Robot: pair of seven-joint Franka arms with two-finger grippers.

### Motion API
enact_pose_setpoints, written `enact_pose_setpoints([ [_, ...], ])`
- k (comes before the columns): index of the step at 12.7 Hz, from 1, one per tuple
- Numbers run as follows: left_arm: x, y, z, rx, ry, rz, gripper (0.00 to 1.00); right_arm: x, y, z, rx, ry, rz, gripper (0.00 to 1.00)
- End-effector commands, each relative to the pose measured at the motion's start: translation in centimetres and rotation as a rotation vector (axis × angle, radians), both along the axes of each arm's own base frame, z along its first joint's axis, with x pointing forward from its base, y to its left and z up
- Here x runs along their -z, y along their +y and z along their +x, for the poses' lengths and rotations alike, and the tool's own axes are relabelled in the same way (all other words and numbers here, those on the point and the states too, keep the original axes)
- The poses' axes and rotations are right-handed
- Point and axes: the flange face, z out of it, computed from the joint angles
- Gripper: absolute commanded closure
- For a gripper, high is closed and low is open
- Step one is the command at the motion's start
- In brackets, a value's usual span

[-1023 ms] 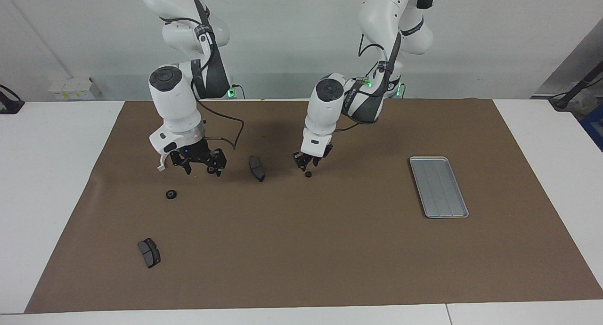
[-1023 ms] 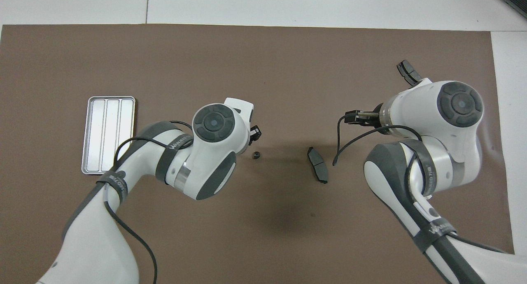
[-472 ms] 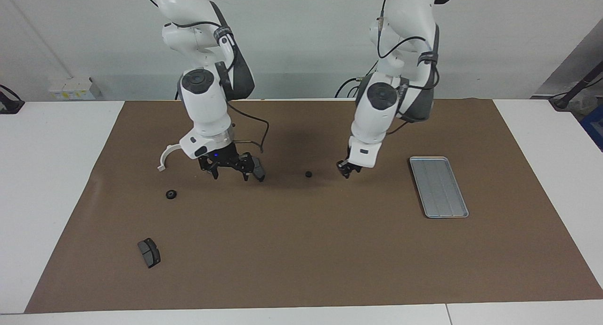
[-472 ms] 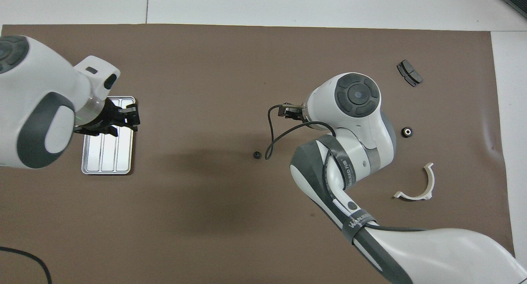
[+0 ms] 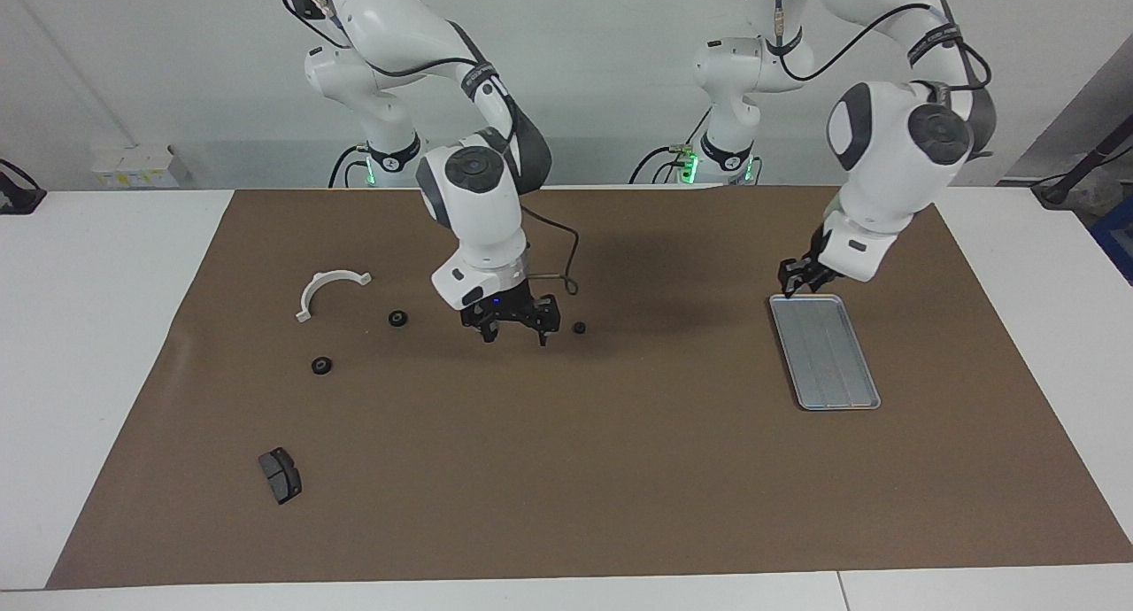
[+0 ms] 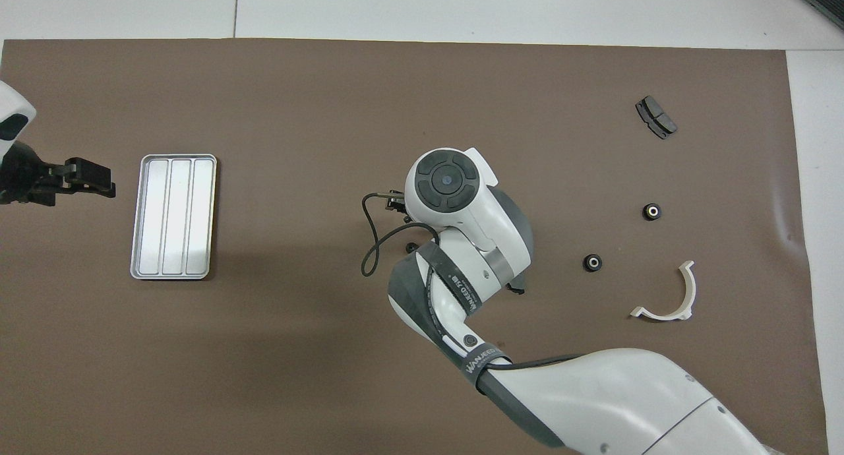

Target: Place bearing gear from tray to pile

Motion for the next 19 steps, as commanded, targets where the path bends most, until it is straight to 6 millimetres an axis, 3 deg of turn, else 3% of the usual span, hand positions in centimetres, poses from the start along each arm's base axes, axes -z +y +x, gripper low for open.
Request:
enact_pose_setpoints([
  [1, -2.5, -0.5, 0.8, 0.031, -0.06, 0.039, 0.0, 0.1, 1.8, -0.8, 0.023, -0.009, -0.006, 0.1],
  [4, -4.3, -1.8, 0.5, 0.054, -0.063, 0.045, 0.0, 1.8, 2.2, -2.1, 0.014, 0.012, -0.016, 0.22],
  [10, -4.5, -6.2, -0.2, 0.149, -0.054, 0.044, 0.0, 3.4, 2.4, -3.6, 0.034, 0.024, -0.021, 0.38],
  [12, -4.7, -6.1, -0.7, 0.152, -0.037, 0.045, 0.0, 3.9, 2.4, -4.0, 0.035, 0.022, -0.016, 0.39],
  [16, -5.8, -3.5, -0.6, 0.094, -0.065, 0.046, 0.0, 3.9, 3.0, -4.3, 0.035, 0.002, 0.006, 0.52],
  [19, -6.3, -4.7, -0.8, 0.121, -0.075, 0.044, 0.0, 4.1, 3.4, -4.9, 0.041, 0.006, 0.004, 0.58],
])
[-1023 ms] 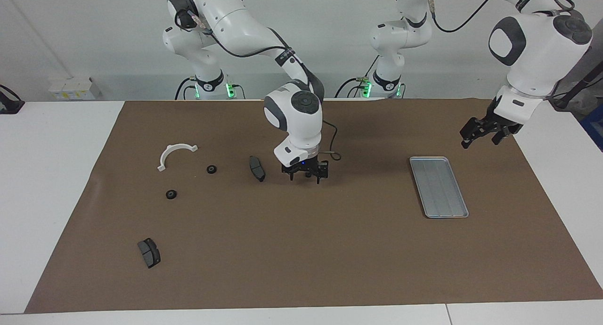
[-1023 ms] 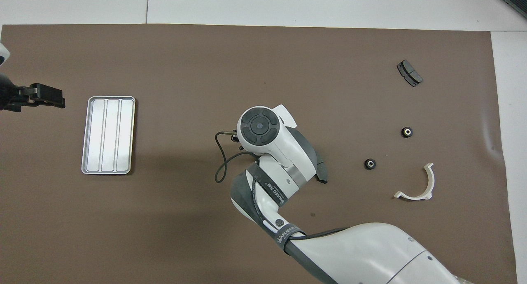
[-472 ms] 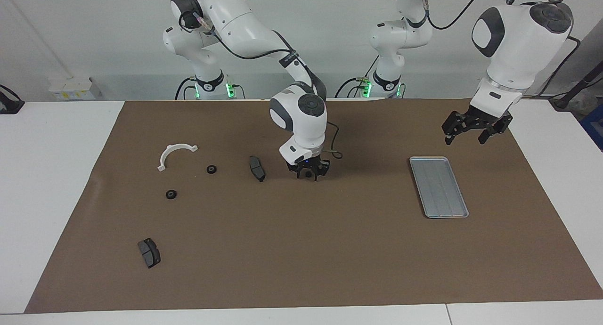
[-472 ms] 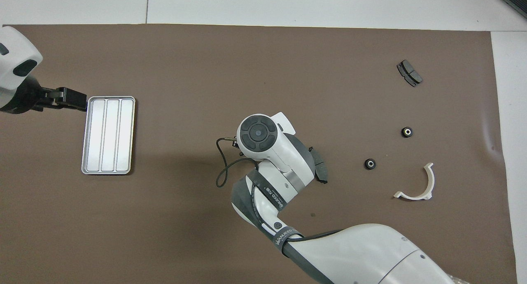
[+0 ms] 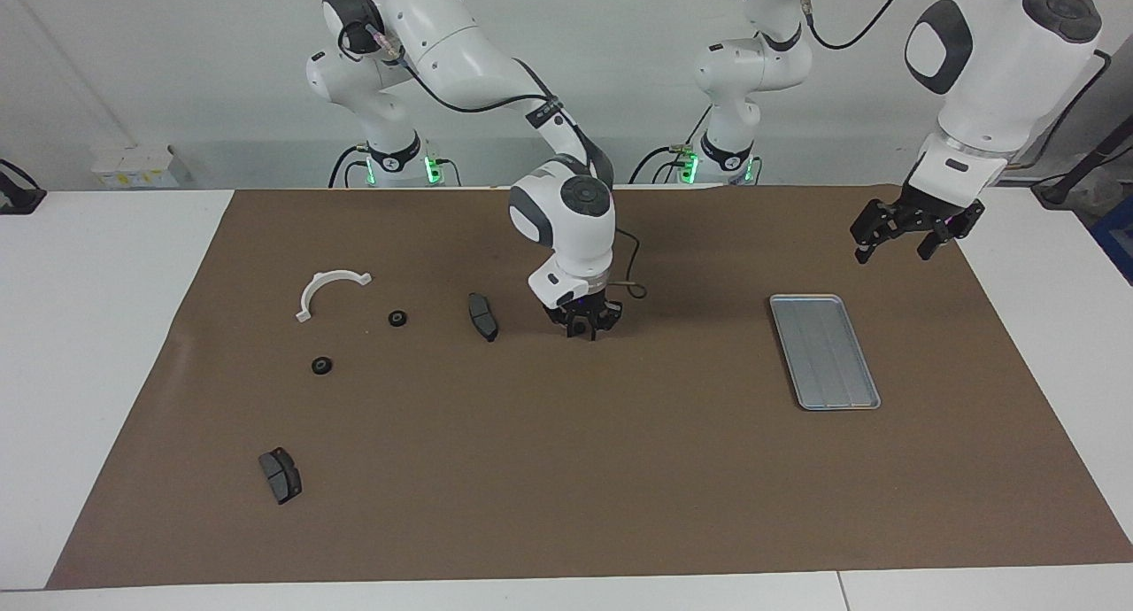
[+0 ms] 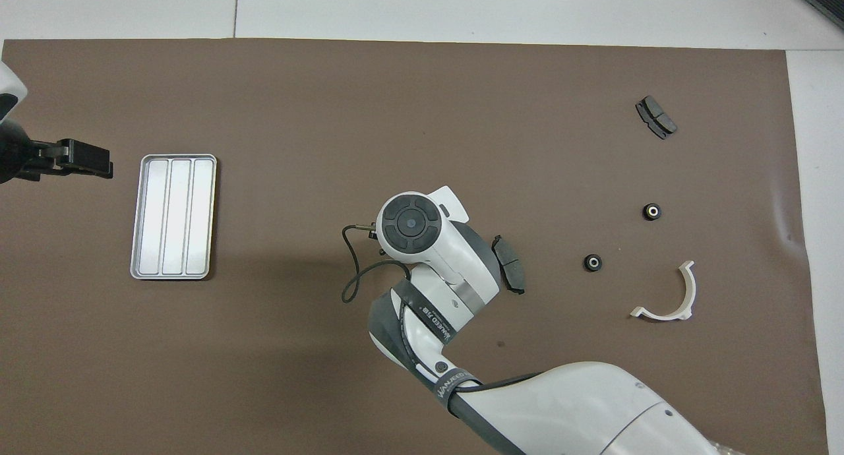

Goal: Place bearing gear from tray to pile
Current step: 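Move the right gripper to the center gear and grasp it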

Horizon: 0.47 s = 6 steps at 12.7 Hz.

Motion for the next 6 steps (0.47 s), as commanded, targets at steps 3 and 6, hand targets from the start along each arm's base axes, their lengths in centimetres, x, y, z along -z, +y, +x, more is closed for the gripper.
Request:
enact_pose_setpoints([
  [3, -0.9, -2.1, -1.1, 0.052, 0.015, 0.014, 0.0, -0.3, 0.1, -1.0, 0.019, -0.004, -0.006, 0.6],
  [6, -1.2, -5.6, -1.6, 0.107, 0.021, 0.014, 0.0, -0.2, 0.6, -1.6, 0.02, 0.008, -0.015, 0.86],
])
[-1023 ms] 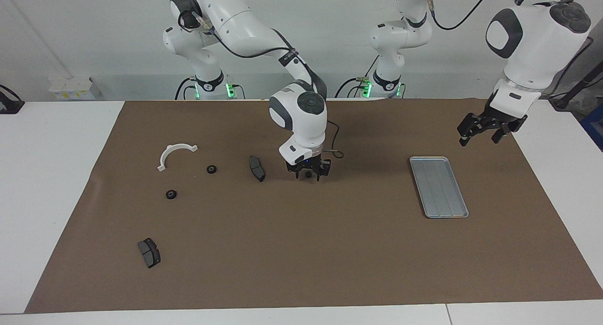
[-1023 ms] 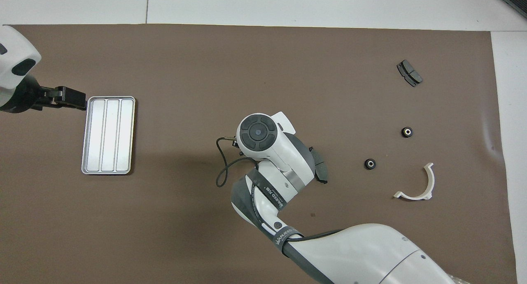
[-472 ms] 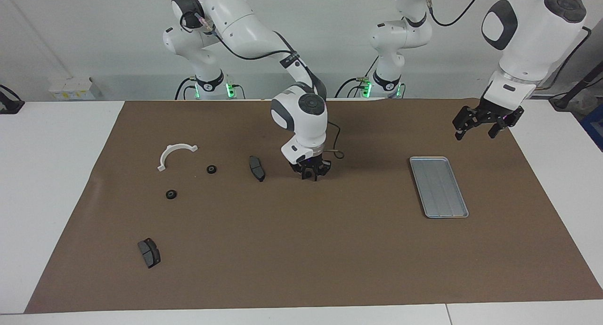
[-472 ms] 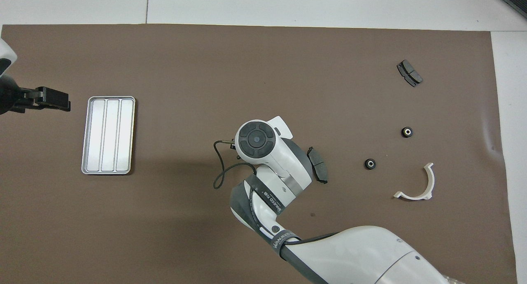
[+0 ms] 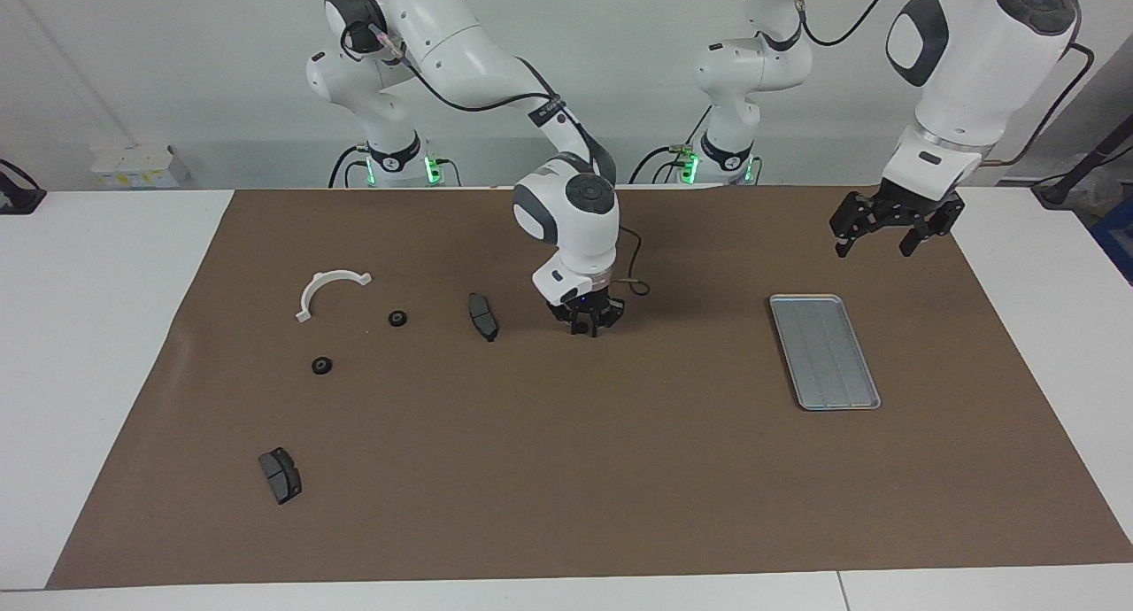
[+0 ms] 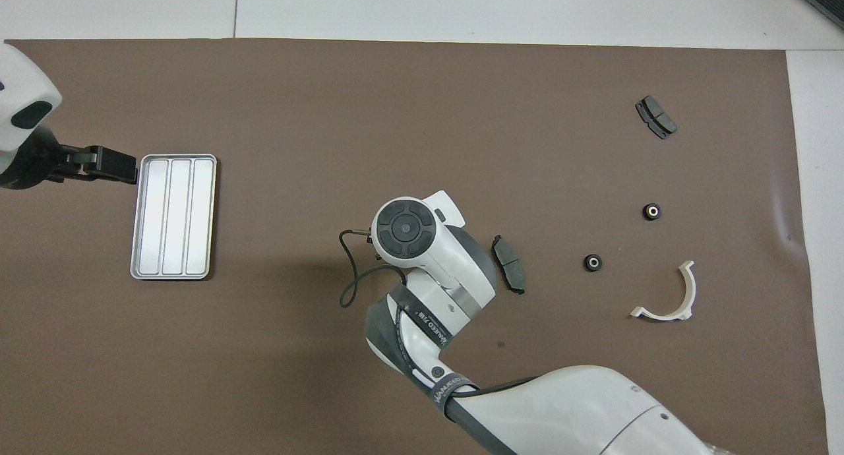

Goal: Place bearing gear from tray to pile
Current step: 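Move the right gripper to the center gear and grasp it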

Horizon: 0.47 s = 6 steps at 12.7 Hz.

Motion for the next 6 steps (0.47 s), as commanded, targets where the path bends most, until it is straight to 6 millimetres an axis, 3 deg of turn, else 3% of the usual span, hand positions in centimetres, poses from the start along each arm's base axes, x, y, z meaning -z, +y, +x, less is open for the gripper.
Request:
enact_pose_setpoints([
  [1, -0.8, -1.6, -0.9, 0.034, 0.005, 0.012, 0.0, -0.3, 0.2, -1.0, 0.026, 0.0, -0.008, 0.99],
  [3, -0.8, -1.5, -0.9, 0.036, 0.009, 0.013, 0.0, -0.8, -0.3, -0.3, 0.07, -0.008, 0.0, 1.0],
  [4, -0.8, -1.3, -0.9, 0.03, 0.007, 0.012, 0.0, -2.1, -1.1, 0.3, 0.082, -0.026, 0.007, 1.0],
  [6, -0.9, -1.1, -0.7, 0.024, -0.001, 0.011, 0.0, -4.6, -5.7, 3.1, 0.136, -0.054, 0.016, 1.0],
])
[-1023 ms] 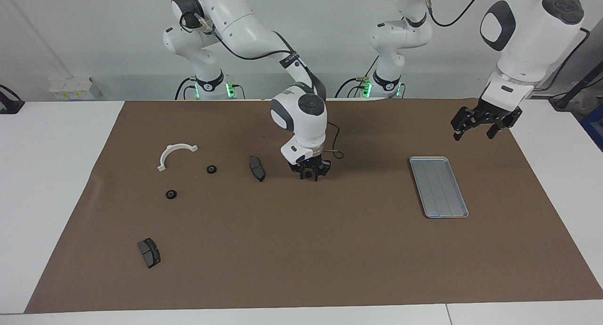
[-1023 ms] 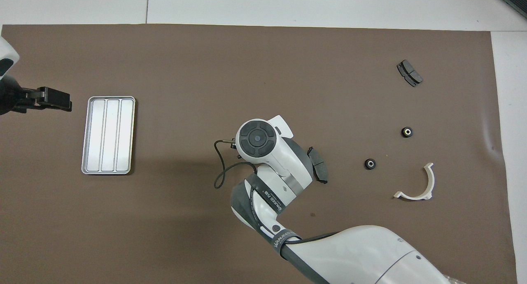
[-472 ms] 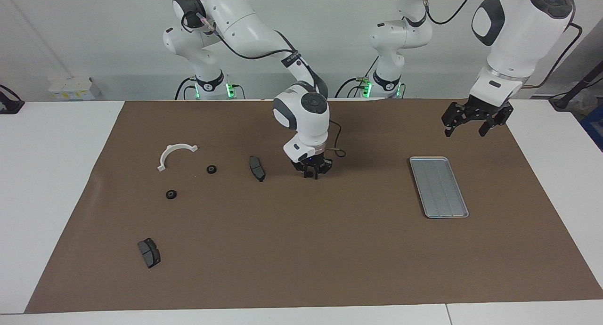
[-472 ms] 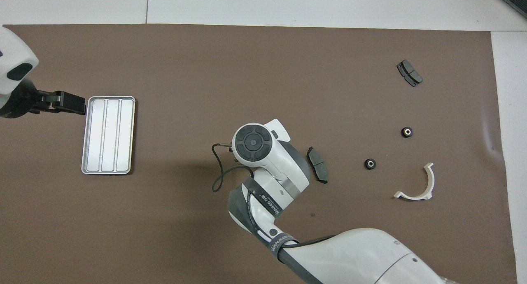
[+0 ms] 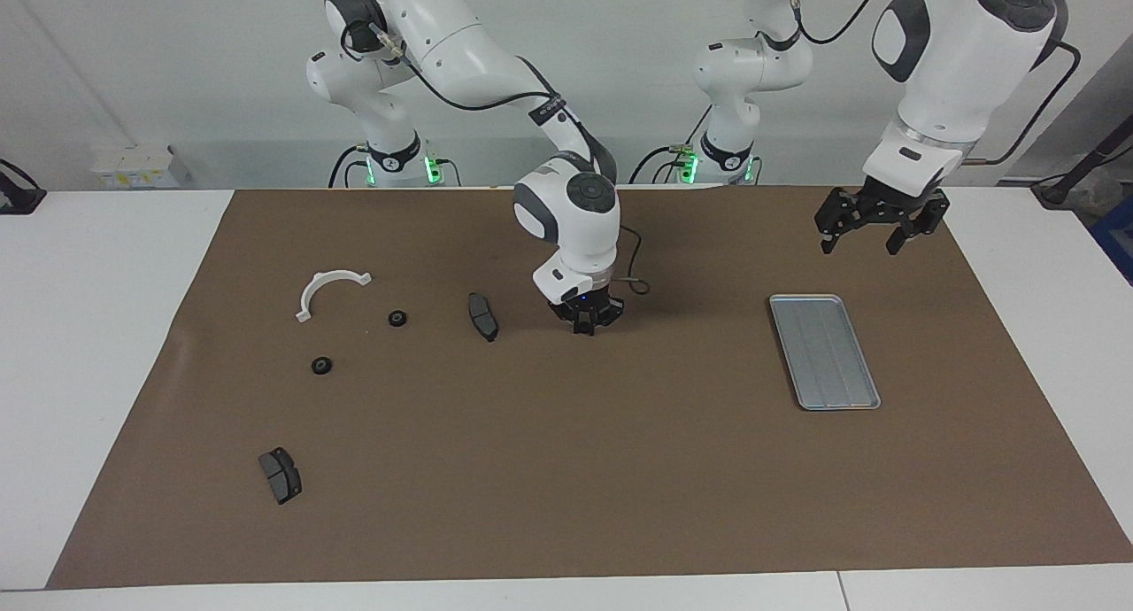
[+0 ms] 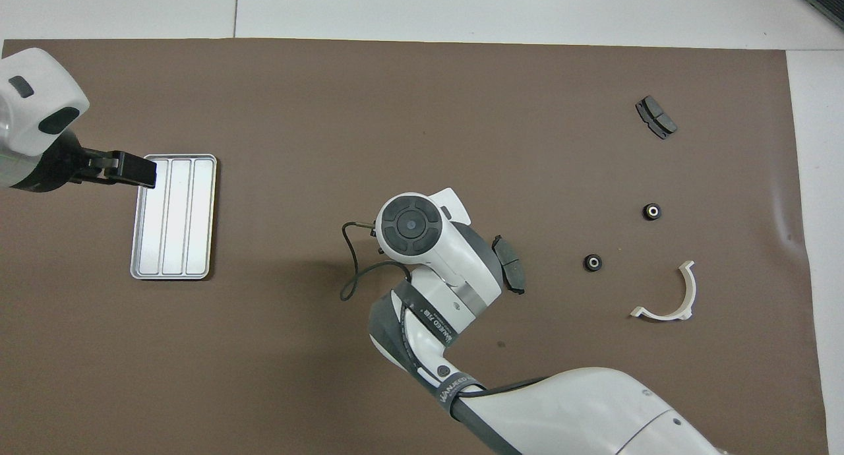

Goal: Place bearing gear from tray to pile
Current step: 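Move the right gripper to the center gear and grasp it, then carry the gear with the right gripper beside the other gears and release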

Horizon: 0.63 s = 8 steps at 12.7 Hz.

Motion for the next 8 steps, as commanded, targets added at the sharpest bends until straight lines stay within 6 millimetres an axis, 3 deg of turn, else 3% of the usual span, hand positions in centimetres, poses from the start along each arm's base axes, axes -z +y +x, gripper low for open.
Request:
enact_pose_setpoints([
  [1, -0.8, 0.3, -0.5, 0.001, -0.002, 0.011, 0.0, -3.7, -6.6, 2.7, 0.046, -0.034, 0.002, 1.0],
  [5, -0.7, 2.7, -0.2, -0.04, -0.001, 0.012, 0.0, -2.3, -18.5, 6.4, -0.006, 0.003, -0.034, 1.0],
  [8, -0.6, 4.6, -0.2, -0.076, 0.006, 0.013, 0.0, -1.4, -25.7, 8.6, -0.029, 0.004, -0.038, 1.0],
])
